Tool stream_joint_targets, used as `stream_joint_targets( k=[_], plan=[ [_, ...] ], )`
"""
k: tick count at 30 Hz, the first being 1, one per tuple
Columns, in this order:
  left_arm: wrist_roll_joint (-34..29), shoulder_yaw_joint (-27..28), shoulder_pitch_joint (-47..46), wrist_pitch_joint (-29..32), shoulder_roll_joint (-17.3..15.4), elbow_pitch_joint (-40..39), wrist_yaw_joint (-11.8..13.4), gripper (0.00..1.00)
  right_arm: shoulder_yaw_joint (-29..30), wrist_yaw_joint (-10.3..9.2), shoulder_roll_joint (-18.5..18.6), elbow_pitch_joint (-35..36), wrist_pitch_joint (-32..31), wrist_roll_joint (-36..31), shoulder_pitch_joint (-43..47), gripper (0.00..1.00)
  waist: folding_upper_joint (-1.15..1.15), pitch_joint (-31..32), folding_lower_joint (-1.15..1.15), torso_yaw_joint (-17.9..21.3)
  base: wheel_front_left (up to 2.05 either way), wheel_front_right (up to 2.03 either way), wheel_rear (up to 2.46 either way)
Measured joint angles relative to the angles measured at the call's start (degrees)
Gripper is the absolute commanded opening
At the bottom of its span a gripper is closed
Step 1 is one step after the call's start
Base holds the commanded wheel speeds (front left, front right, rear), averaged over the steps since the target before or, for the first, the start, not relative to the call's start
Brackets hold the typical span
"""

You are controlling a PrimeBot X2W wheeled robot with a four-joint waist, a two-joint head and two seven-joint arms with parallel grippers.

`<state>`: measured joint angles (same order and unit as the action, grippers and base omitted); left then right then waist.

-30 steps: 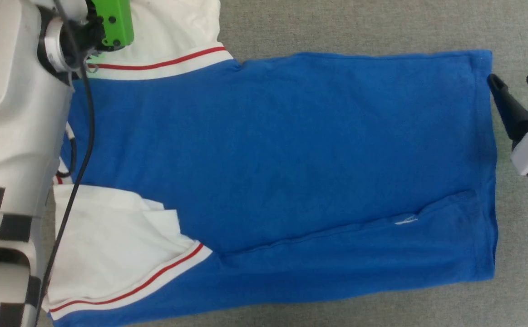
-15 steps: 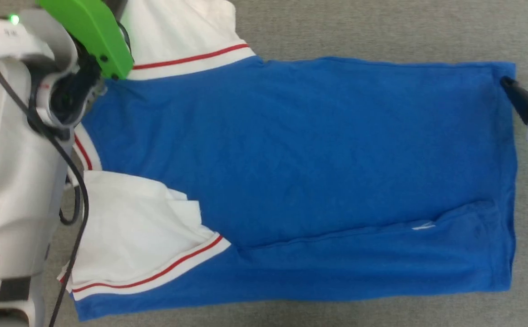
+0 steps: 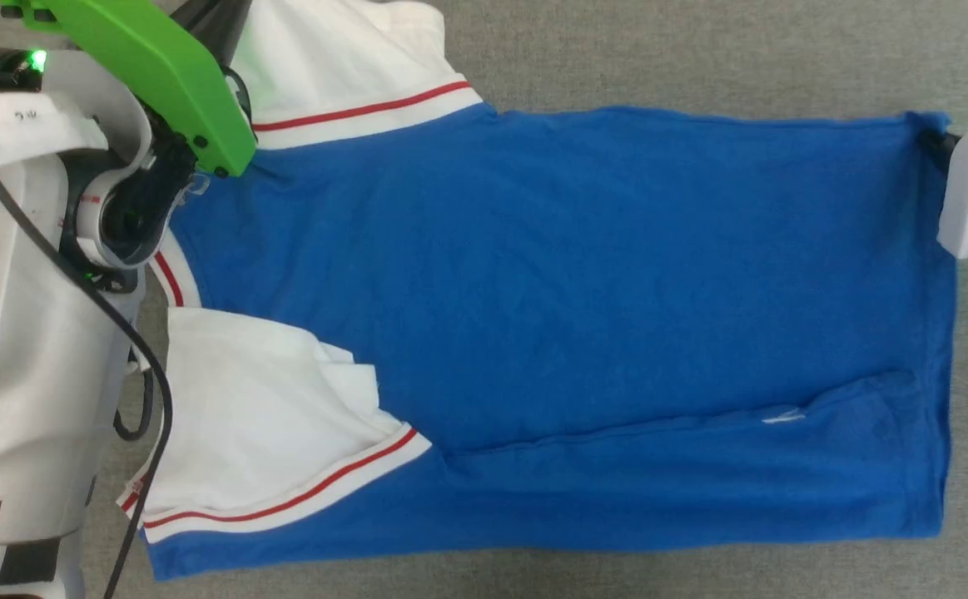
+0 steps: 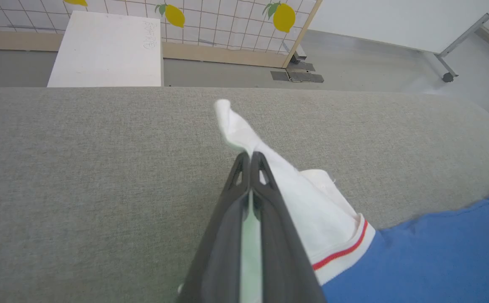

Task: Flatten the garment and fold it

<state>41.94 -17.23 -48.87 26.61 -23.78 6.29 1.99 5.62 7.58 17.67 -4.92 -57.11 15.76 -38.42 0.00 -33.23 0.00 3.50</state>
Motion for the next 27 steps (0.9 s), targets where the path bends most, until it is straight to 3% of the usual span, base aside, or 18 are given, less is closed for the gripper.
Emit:
stream_joint_targets(
  k=[8,16,27],
  plan=[
    [1.63,1.53,7.14,-2.35,-1.34,-4.48,-0.83,0.00,1.81,0.00,-0.43,2.56,6.14,2.64,4.83,0.00,0.00,5.16,0.00,0.26,0.00,0.00,0.00],
    [4.20,5.45,26.76,-4.61,-3.27,-13.65,3.98,0.00,3.70,0.00,-1.57,5.63,7.82,5.99,16.95,0.00,0.00,12.87,-0.01,0.50,0.00,0.00,0.00],
    [7.69,7.40,45.36,-8.06,-0.82,-17.14,8.11,0.00,5.03,0.00,-4.13,5.33,9.05,6.49,25.90,0.00,0.00,19.92,-0.01,0.17,0.00,0.00,0.00]
  ],
)
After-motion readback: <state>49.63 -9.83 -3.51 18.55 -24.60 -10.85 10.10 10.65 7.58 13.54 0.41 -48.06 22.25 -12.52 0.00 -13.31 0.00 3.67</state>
